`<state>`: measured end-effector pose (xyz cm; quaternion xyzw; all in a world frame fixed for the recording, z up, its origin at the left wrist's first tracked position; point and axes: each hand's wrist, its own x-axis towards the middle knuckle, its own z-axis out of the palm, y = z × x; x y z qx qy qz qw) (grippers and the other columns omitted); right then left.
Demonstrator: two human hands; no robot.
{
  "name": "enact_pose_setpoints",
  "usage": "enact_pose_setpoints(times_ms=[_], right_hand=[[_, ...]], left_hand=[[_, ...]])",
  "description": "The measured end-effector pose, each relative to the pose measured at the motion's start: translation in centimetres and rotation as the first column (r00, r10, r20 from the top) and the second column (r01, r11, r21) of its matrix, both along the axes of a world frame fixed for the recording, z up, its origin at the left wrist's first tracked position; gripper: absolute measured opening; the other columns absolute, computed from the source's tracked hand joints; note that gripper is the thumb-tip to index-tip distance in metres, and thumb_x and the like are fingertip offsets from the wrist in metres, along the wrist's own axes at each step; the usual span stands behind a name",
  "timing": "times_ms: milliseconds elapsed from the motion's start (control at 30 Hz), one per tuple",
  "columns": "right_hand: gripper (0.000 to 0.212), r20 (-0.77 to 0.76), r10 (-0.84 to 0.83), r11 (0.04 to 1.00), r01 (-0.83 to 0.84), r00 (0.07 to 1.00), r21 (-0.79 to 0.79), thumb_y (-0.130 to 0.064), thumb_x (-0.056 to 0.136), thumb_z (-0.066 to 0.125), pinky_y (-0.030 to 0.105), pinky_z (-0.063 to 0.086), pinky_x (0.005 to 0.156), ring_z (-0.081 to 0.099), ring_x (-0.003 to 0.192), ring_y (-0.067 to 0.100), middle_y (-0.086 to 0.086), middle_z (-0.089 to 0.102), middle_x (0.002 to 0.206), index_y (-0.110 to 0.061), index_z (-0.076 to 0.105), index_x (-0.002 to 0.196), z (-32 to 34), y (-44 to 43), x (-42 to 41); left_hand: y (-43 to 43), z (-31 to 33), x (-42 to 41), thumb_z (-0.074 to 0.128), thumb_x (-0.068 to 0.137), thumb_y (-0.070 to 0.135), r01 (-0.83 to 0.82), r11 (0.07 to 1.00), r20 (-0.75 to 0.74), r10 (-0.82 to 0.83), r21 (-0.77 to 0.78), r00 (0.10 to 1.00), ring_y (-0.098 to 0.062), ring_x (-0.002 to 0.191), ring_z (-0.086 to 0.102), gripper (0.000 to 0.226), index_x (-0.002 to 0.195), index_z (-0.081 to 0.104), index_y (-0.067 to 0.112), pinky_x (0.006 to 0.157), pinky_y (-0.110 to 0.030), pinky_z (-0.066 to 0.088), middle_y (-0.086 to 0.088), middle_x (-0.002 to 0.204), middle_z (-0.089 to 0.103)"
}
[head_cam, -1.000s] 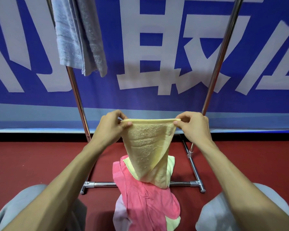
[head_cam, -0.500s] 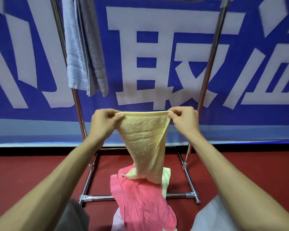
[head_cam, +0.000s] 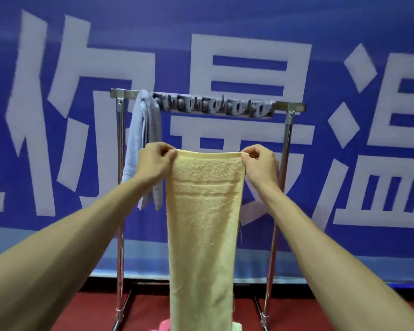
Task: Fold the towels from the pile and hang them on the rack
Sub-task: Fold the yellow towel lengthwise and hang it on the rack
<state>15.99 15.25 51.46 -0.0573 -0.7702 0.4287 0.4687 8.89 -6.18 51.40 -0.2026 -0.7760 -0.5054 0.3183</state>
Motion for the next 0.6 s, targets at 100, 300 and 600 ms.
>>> enact_pose_setpoints(times_ms=[100, 300, 600], right_hand=[[0.009, -0.027, 0.029, 0.998, -0.028, 0.999, 0.061, -0.017, 0.091, 0.057, 0.032, 0.050, 0.076, 0.063, 0.091, 0.017, -0.005, 0.065, 0.086, -0.022, 0.063, 0.086, 3.6, -0.3, 0.1], [0.009, -0.205, 0.077, 0.988, -0.046, 0.976, 0.149, -0.012, 0.092, 0.056, 0.022, 0.048, 0.073, 0.059, 0.083, 0.010, -0.006, 0.062, 0.085, -0.016, 0.064, 0.091, 8.9, -1.0, 1.8], [0.009, -0.040, 0.123, 0.987, -0.118, 0.992, 0.107, -0.016, 0.094, 0.054, 0.036, 0.053, 0.076, 0.062, 0.089, 0.018, -0.003, 0.062, 0.089, -0.017, 0.063, 0.096, 7.4, -0.3, 1.4]], left_hand=[[-0.3, 3.4, 0.9, 0.057, 0.094, 0.016, -0.069, 0.997, -0.154, 0.072, 0.025, 0.985, -0.011, 0.086, 0.058, 0.019, 0.102, 0.071, 0.005, 0.075, -0.018, 0.038, -0.005, 0.097, 0.071], [-0.7, 7.3, 2.2, 0.059, 0.093, 0.015, 0.001, 0.986, -0.181, 0.030, 0.169, 0.983, -0.010, 0.085, 0.058, 0.017, 0.101, 0.072, 0.008, 0.073, -0.015, 0.039, 0.000, 0.091, 0.067], [-0.8, 6.5, 3.2, 0.058, 0.093, 0.012, -0.007, 0.990, -0.207, 0.036, 0.139, 0.978, -0.010, 0.084, 0.057, 0.016, 0.099, 0.072, 0.007, 0.068, -0.010, 0.035, 0.000, 0.090, 0.066]])
